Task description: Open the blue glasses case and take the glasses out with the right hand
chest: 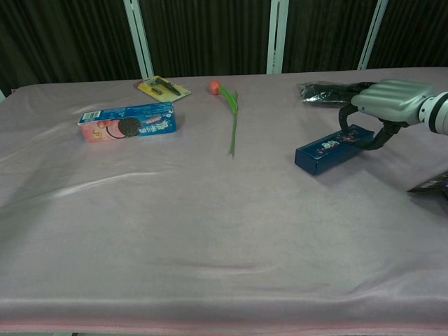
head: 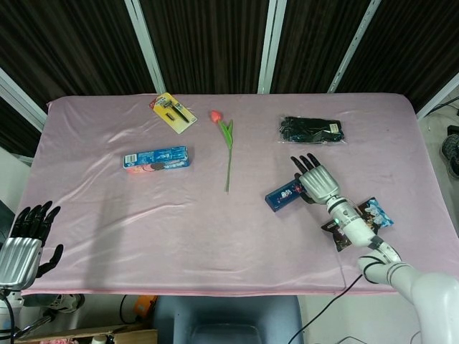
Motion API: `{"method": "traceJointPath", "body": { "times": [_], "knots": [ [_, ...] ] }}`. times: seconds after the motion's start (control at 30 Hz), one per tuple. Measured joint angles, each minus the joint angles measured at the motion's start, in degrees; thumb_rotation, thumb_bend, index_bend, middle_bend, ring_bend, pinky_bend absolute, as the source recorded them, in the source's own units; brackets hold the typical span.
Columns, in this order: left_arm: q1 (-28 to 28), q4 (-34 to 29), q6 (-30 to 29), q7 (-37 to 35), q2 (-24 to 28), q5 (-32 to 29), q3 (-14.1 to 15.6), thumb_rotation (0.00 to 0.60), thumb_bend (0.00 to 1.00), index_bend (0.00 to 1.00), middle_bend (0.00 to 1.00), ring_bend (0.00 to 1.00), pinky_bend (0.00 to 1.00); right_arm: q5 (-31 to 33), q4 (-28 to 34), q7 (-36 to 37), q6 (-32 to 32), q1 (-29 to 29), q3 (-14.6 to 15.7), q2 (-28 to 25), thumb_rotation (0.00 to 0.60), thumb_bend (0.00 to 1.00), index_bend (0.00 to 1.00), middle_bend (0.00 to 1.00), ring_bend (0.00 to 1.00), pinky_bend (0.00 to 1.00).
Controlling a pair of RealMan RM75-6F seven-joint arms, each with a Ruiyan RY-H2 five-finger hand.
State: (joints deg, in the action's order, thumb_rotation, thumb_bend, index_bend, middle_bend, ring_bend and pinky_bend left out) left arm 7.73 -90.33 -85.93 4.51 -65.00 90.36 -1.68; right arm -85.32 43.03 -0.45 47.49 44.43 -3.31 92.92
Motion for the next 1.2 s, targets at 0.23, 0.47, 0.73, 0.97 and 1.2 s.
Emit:
{"method": "traceJointPath", "body": {
  "times": [0.23, 0.47, 0.73, 0.97, 1.2],
  "knots": [
    [0.12, 0.0, 0.22, 0.06, -0.01, 0.05, 0.1, 0.6, 0.38, 0.0, 0.0, 0.0, 0.01, 1.02, 1.5, -1.76, -1.04, 0.39, -0.41, -0.58, 0.6, 0.77, 0.71, 0.1, 0.0, 0.0],
    [0.0, 0.1, -0.13, -0.08, -0.04, 0.44, 0.24, 0.6, 0.38, 0.0, 0.0, 0.0, 0.01, 1.92, 3.11, -3.5, -1.43, 0.53, -0.77, -1.13, 0.6, 0.82, 0.75, 0.12, 0.01, 0.0],
    [-0.05, 0.15, -0.37, -0.34, 0.05, 0.65, 0.28, 0.6, 0.38, 0.0, 0.0, 0.0, 0.01, 2.75, 4.52, -5.02, -1.46, 0.54, -1.1, -1.67, 0.6, 0.83, 0.77, 0.13, 0.03, 0.0],
    [-0.1, 0.12, -0.37, -0.55, 0.15, 0.51, 0.26, 0.6, 0.38, 0.0, 0.0, 0.0, 0.01, 3.6, 4.1, -6.41, -1.35, 1.14, -2.14, -0.88, 0.6, 0.83, 0.78, 0.14, 0.04, 0.0],
    [0.12, 0.05, 0.38, -0.02, 0.05, -0.36, 0.03, 0.6, 0.38, 0.0, 0.0, 0.0, 0.01, 7.06, 0.12, -8.53, -3.71, 4.87, -6.02, 2.47, 0.6, 0.83, 0.72, 0.15, 0.09, 0.0]
  ]
}}
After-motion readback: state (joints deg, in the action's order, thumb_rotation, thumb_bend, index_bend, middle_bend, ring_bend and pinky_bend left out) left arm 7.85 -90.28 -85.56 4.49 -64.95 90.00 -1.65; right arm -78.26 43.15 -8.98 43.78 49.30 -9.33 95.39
